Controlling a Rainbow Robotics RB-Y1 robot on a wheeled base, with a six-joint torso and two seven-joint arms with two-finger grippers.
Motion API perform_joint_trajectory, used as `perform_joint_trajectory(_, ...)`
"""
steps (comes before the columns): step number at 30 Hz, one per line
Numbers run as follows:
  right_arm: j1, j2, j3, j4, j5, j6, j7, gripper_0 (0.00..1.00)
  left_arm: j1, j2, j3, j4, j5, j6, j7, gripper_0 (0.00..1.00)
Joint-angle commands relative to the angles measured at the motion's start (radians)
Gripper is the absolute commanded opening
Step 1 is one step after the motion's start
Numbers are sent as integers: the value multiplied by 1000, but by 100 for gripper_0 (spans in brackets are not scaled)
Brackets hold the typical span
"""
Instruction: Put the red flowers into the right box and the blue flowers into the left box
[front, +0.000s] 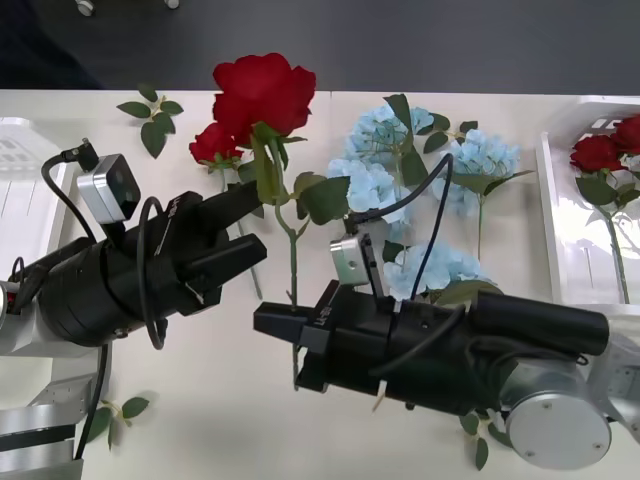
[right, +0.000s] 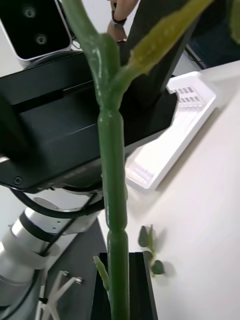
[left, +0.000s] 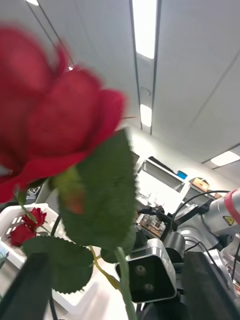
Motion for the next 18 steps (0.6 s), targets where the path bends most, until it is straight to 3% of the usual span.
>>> perform_joint_trajectory(1,-5,-84,-139,-27,-19,119,21,0,21,23,-7,-14,-37,-42,-63,82)
perform_joint_trajectory(6,19,-134,-305,-25,-137,273,21,0,21,69,-27,-16,-59,-122,-63,89)
perform_joint_trajectory(9,50,-156,-413,-25,-229,348,28,0,21,118,-48,-16,-77,-207,-63,100)
perform_joint_trajectory(18,162,-246,-679,-5,-319,500,28,0,11,365,-153,-51,-141,-501,1,100)
